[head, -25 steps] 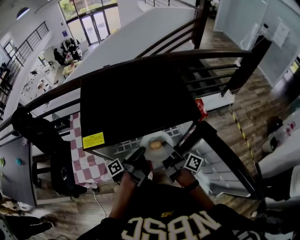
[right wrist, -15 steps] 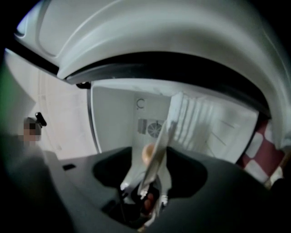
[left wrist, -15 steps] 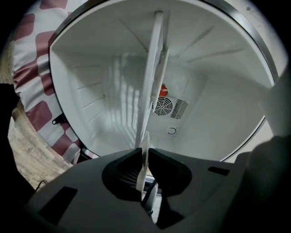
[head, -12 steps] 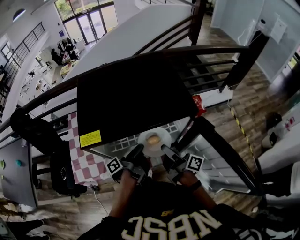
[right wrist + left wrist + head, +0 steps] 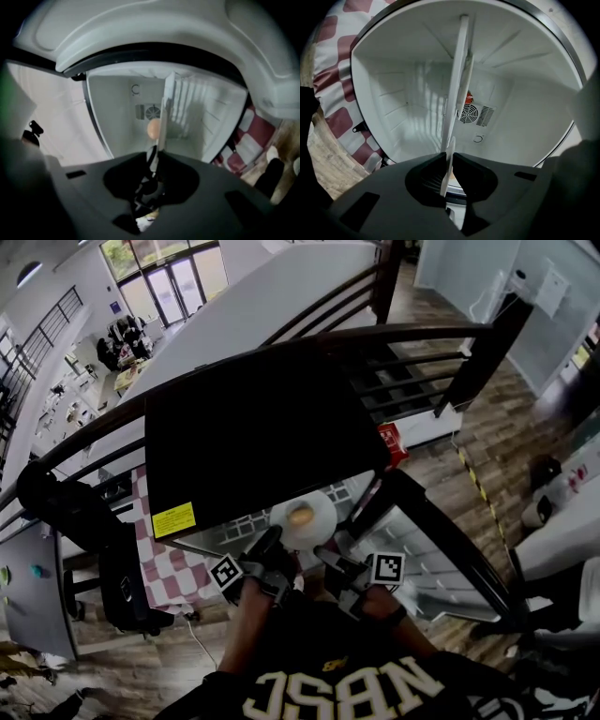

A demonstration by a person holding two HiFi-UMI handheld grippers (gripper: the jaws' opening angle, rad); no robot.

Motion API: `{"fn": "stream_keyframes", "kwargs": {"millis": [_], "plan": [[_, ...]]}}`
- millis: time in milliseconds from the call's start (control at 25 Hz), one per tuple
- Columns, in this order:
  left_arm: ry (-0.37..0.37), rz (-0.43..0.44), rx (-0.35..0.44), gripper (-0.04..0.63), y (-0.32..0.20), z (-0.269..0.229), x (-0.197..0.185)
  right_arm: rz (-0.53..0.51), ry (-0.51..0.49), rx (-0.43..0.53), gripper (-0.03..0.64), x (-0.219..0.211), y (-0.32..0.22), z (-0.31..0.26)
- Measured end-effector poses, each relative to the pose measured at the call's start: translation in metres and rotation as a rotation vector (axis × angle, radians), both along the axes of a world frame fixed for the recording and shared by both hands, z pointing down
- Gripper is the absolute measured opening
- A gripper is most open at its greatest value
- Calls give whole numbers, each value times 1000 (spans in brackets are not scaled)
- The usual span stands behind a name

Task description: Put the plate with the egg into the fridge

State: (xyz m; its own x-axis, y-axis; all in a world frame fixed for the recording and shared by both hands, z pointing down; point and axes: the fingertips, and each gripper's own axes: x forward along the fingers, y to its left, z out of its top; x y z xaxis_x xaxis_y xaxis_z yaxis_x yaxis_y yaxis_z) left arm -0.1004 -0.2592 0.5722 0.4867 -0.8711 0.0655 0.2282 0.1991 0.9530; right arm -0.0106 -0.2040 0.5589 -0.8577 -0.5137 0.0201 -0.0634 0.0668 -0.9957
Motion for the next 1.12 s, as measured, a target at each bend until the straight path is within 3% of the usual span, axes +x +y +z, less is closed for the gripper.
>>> {"fn": "stream_keyframes", "kwargs": {"millis": [320, 520, 840, 1000, 1120], "plan": [[-15, -13, 2, 54, -3, 0, -1, 24, -32, -83, 35, -7, -9, 7], [-8, 9, 3, 55, -3, -2, -1, 147, -76, -154, 31, 0, -25, 11], [-23, 62, 81, 67, 8, -16, 1, 288, -51, -145, 31, 4, -48, 9], [-67, 99, 123, 68, 18, -22, 0, 376, -33, -133, 31, 4, -61, 9], [-162, 145, 172, 67, 26, -27, 4, 427, -30, -129, 31, 5, -70, 10]]}}
